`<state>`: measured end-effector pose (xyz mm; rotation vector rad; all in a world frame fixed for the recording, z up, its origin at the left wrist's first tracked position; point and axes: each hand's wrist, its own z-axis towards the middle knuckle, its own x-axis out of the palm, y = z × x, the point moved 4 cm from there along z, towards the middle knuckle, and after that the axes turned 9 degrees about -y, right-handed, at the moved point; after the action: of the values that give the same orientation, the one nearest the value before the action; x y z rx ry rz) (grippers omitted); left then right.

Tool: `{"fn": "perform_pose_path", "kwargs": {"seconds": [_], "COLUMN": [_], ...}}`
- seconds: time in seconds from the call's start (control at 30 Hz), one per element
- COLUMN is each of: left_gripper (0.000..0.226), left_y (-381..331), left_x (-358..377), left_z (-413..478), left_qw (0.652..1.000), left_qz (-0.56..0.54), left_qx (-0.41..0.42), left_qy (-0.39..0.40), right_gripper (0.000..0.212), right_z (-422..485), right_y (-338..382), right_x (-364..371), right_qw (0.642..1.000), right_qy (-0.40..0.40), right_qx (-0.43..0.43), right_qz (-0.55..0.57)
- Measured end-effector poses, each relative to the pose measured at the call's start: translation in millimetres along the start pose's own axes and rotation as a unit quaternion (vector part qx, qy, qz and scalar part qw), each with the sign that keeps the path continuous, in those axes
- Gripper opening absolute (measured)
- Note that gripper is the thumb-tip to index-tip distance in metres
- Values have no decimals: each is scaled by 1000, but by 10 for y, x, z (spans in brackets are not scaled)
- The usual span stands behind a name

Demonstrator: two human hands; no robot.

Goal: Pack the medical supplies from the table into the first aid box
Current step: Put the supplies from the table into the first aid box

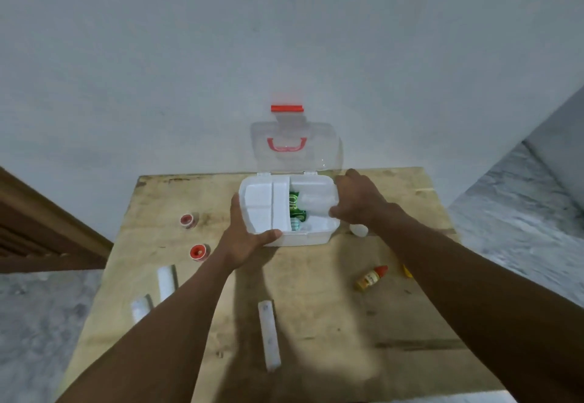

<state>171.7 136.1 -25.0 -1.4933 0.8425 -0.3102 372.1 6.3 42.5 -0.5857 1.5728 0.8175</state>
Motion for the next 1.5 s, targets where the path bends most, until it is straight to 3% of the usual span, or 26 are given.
{"fn": "perform_pose_path", "kwargs": {"seconds": [0.2, 0.53, 0.73, 0.87, 1.07, 1.27, 1.5], "left_gripper": [98, 98, 89, 81, 99, 100, 101], "left_y": [-8, 8, -52, -56, 47, 20, 37], "left_x": [21, 0, 6, 12, -14, -13, -12], "left_z": [46, 67, 24, 10, 58, 59, 44], "left_qw": [1000, 1000, 999, 998, 999, 998, 998], "left_qz": [4, 9, -28, -38, -24, -19, -45], "left_qx": [17, 26, 42, 50, 37, 51, 45], "left_qy": [-6, -7, -4, 2, -6, -5, 7], "right_gripper": [51, 61, 71, 63, 52, 45, 38], "right_z": [271, 390, 337, 309, 245, 158, -73], "right_y": [133, 376, 492, 531, 601, 612, 369], "right_x": [238, 537, 617, 659, 635, 547, 313], "right_qw": [998, 995, 988, 981, 975, 979, 956], "right_qy": [37, 45, -19, -49, -61, -40, -110], "right_qx": [-44, -4, 47, 86, 96, 114, 196], "right_qz": [25, 84, 149, 165, 189, 163, 187]}}
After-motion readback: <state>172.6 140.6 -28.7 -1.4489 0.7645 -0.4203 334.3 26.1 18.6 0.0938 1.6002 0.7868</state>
